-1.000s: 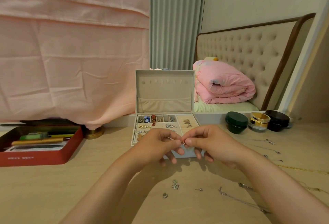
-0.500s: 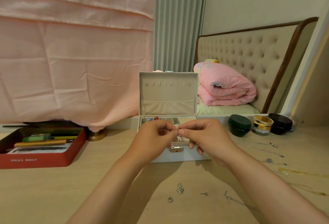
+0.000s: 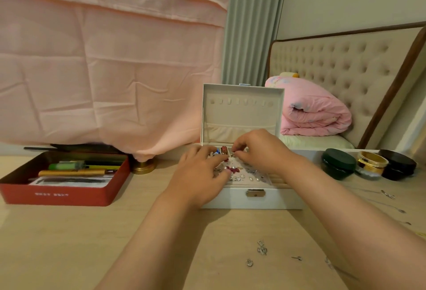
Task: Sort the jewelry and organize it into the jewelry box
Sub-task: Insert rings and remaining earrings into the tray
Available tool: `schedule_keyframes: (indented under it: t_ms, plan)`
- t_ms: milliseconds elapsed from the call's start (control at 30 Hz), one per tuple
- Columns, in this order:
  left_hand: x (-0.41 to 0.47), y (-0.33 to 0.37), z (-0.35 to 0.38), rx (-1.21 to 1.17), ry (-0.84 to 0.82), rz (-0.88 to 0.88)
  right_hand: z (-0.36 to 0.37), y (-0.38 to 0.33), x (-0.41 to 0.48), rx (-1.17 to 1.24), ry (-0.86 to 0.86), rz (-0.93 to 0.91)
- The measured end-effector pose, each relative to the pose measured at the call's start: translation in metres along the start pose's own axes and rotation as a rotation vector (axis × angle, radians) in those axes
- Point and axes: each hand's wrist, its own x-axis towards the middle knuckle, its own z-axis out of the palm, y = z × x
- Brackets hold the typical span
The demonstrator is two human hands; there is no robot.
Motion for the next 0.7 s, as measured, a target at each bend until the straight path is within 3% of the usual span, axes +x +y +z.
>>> schedule_keyframes:
  t_ms: [333,700]
  plan:
    - [0.002,0.0012,0.0061,0.019,0.001,-0.028,0.009,0.0079,0.0078,-0.088,-0.027,-0.079]
    - [0.0024,0.0013,0.0066,0.009,0.0,-0.025,0.0105,0.0052,0.0068,-0.112,-0.043,-0.043]
